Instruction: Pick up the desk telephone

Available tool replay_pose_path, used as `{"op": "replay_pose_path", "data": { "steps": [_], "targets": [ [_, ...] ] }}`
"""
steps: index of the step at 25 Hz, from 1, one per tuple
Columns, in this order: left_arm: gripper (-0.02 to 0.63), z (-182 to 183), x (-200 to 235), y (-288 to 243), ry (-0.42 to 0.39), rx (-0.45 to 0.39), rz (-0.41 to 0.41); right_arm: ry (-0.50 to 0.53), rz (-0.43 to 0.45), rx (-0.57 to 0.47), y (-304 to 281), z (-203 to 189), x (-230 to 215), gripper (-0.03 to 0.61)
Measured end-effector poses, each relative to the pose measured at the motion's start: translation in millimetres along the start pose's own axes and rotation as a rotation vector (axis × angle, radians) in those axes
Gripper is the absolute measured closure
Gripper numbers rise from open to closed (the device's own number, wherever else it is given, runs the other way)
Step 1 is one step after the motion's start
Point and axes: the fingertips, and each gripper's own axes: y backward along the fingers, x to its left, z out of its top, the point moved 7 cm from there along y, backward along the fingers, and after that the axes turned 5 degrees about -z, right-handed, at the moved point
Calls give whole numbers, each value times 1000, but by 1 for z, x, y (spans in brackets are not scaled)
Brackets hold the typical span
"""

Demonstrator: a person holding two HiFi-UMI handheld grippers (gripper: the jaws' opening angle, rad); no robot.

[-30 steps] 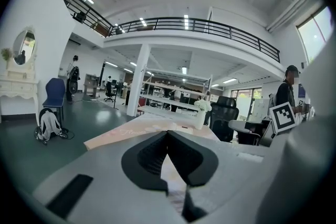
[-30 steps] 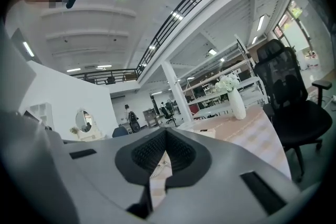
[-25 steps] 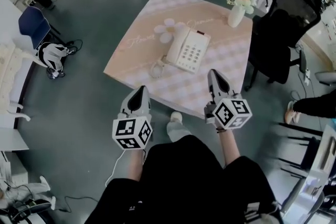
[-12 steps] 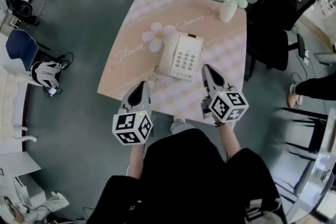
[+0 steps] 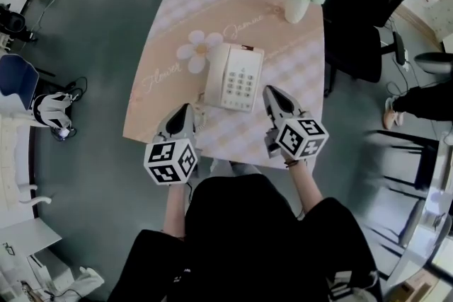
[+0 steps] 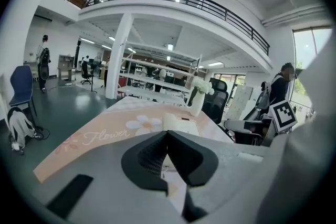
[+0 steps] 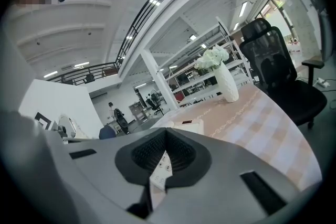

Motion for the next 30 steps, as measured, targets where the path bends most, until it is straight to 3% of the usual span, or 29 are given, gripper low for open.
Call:
{"op": "replay_pose_path", "data": {
  "steps": [4, 9, 16, 20, 22, 26, 30],
  "targets": [
    [615, 5, 4, -27, -5, 42, -54, -17, -27, 27, -12, -2, -8, 586],
    [615, 0, 18, -47, -25, 98, -63, -34, -24, 77, -29, -12, -13, 586],
    [615, -1, 35, -83, -5, 175, -151, -127, -63, 102, -49, -18, -30, 584],
    [609, 0, 39, -101, 25, 215, -210, -176, -80, 133, -58, -24, -37, 547],
    [570, 1, 41, -111, 52, 241, -255, -207, -84, 148, -64, -26, -41, 513],
    [441, -1, 45, -135, 183, 305, -343, -311, -85, 179, -76, -28, -48, 395],
    [371, -5, 45, -153, 267, 367, -392, -362, -72, 203, -86, -31, -54, 356]
  ]
}}
